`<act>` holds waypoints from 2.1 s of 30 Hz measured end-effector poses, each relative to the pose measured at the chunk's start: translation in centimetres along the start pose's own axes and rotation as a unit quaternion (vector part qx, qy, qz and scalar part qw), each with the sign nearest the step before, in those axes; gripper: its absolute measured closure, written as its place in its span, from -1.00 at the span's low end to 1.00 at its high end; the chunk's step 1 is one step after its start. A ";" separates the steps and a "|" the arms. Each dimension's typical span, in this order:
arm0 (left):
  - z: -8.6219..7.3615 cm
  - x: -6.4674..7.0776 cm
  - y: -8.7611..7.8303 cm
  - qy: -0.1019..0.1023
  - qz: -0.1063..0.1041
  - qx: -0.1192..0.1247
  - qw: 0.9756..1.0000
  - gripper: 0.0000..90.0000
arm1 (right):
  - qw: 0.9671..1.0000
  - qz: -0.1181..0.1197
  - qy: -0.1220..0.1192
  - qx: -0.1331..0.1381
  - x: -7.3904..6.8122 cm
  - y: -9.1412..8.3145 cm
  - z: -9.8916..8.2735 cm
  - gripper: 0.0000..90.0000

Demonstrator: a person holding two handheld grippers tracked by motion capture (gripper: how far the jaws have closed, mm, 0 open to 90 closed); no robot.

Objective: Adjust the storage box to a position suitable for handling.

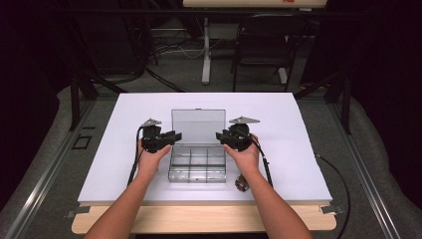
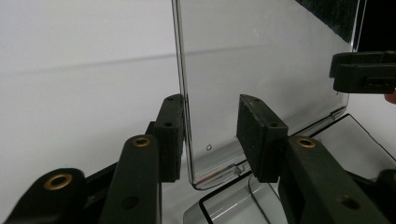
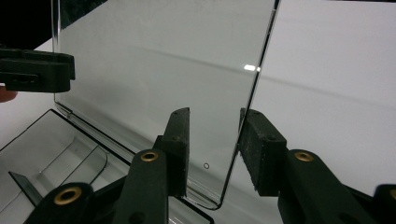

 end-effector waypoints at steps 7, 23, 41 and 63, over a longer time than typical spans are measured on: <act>0.0 -0.2 0.2 -0.005 0.001 0.001 1.000 0.40 | 1.000 0.005 0.009 -0.001 0.1 0.2 0.0 0.42; -0.2 -0.6 0.6 -0.025 -0.005 -0.002 1.000 0.40 | 1.000 0.012 0.017 -0.021 0.2 0.7 -0.1 0.37; -0.2 -1.1 1.1 -0.047 -0.016 -0.008 0.999 0.36 | 0.998 0.020 0.037 -0.049 0.3 1.4 -0.1 0.31; -0.5 -1.3 1.5 -0.082 -0.027 -0.019 0.996 0.27 | 0.994 0.021 0.072 -0.075 0.2 2.0 -0.5 0.17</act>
Point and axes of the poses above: each handheld gripper's, and its own axes: y roughly forward along the jaws, z roughly out of its top, x roughly to its right, the point moved 10 cm from there along y, roughly forward along the jaws, and after that the axes turned 12 degrees about -z, right-handed, at the moved point
